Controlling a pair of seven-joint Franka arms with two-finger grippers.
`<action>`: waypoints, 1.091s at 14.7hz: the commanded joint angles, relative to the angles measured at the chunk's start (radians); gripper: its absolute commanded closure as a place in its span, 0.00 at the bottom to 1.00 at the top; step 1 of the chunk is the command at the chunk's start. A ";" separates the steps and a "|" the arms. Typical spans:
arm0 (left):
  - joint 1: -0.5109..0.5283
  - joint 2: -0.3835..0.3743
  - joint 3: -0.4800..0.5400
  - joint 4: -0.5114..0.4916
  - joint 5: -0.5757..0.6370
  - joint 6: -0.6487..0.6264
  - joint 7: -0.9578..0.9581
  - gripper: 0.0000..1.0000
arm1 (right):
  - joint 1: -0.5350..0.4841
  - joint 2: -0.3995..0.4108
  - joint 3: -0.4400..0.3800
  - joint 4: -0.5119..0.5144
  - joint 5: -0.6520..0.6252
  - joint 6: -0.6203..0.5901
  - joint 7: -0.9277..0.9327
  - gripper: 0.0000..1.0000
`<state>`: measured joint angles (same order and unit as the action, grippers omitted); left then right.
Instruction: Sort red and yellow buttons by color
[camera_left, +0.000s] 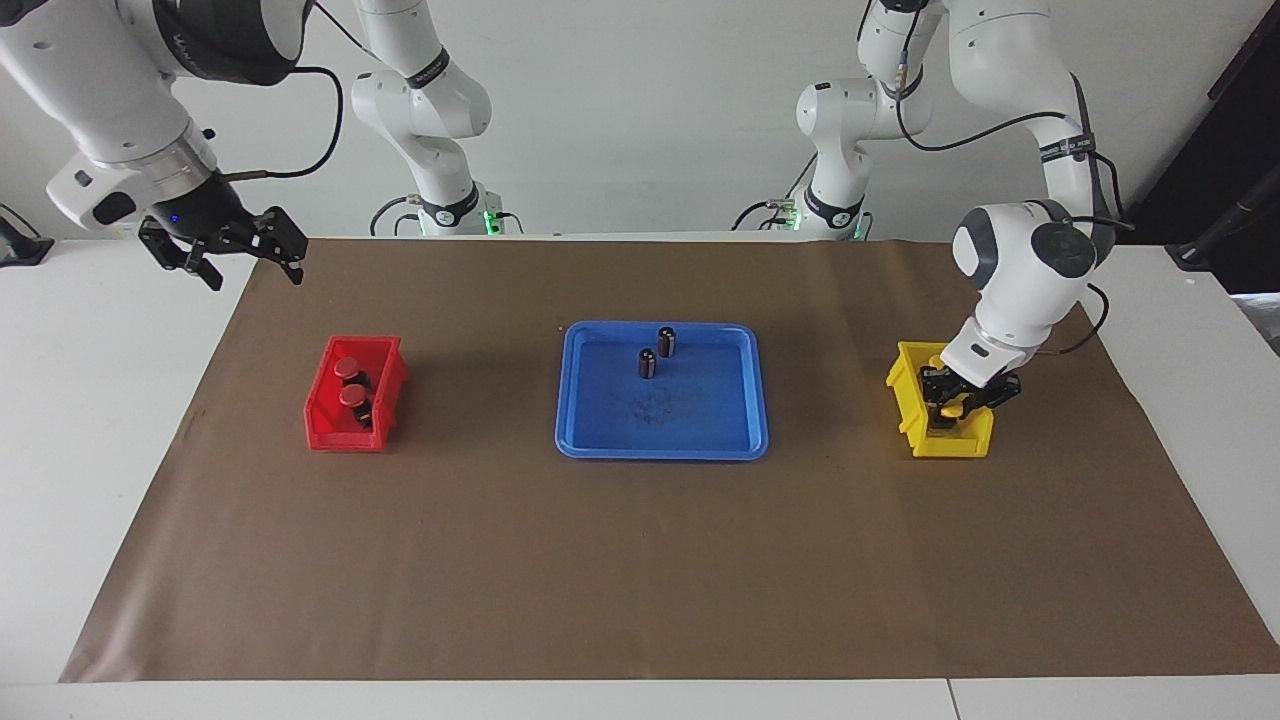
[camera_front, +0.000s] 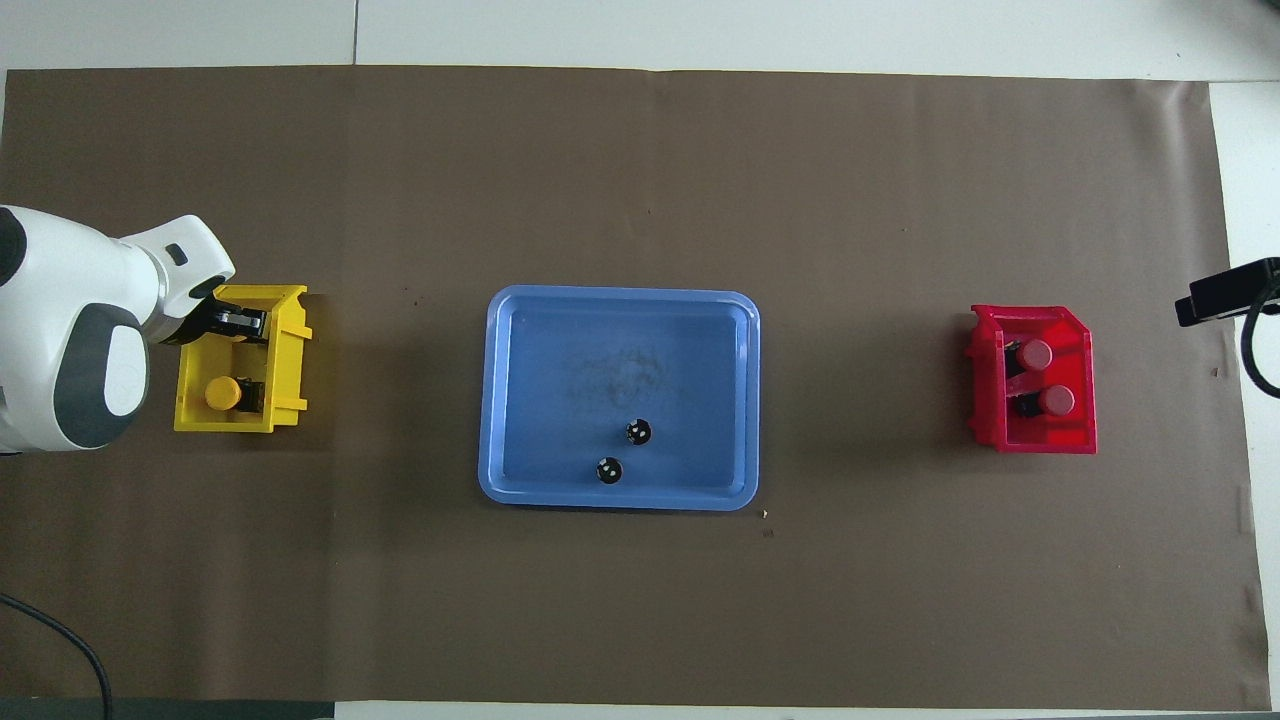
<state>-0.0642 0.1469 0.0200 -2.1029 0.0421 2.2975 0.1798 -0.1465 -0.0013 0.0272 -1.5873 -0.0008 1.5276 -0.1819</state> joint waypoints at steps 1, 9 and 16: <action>0.011 -0.006 -0.005 -0.005 0.009 0.019 0.012 0.50 | 0.002 -0.020 0.005 -0.031 -0.013 0.008 0.019 0.00; 0.000 -0.015 -0.005 0.203 0.015 -0.243 0.010 0.06 | -0.001 -0.003 0.005 -0.013 -0.011 0.025 0.022 0.00; -0.005 -0.015 -0.006 0.641 -0.085 -0.708 -0.098 0.00 | -0.005 0.001 0.005 -0.007 -0.013 0.032 0.045 0.00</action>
<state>-0.0647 0.1110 0.0107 -1.5685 -0.0005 1.6942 0.1371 -0.1467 -0.0033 0.0273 -1.5958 -0.0024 1.5487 -0.1642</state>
